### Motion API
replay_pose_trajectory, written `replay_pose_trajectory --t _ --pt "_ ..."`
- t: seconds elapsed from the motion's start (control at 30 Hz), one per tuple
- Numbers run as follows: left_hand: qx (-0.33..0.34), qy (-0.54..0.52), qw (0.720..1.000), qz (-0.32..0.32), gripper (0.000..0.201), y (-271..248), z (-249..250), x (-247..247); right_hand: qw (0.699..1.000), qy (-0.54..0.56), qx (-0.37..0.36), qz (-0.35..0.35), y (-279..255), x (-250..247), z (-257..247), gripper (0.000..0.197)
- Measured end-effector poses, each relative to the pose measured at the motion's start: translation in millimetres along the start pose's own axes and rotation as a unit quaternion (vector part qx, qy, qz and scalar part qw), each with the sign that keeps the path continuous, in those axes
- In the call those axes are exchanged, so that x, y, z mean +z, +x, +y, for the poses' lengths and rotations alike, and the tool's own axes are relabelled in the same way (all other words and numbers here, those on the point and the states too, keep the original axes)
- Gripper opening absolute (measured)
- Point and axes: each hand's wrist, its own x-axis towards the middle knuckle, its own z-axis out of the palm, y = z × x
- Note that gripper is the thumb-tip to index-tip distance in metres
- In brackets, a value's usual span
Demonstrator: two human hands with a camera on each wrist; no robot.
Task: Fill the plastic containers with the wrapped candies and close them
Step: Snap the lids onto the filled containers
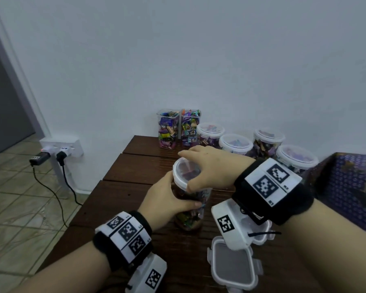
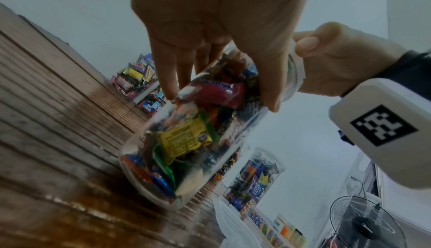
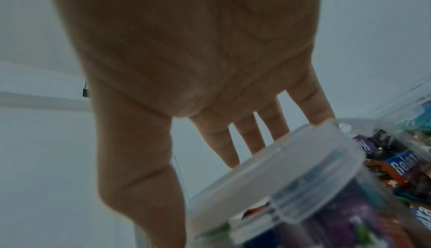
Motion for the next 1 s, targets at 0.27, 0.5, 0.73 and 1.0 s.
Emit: replay_pose_trajectory --t 0.27,0.5,0.73,1.0 --pt "-0.006 0.0 1.0 0.004 0.084 -7 -8 5 0.998 0.056 0.009 -0.035 0 10 2 0.085" --pt "-0.006 -0.008 1.0 -0.002 0.083 -9 -11 6 0.994 0.11 0.015 0.016 -2 26 8 0.089" --pt "-0.008 -0.021 1.0 -0.003 0.084 -9 -12 6 0.989 0.111 0.037 0.092 4 41 1 0.08" --pt "-0.014 -0.049 0.999 -0.005 0.078 -9 -14 8 0.928 0.283 0.078 0.228 -5 75 4 0.115"
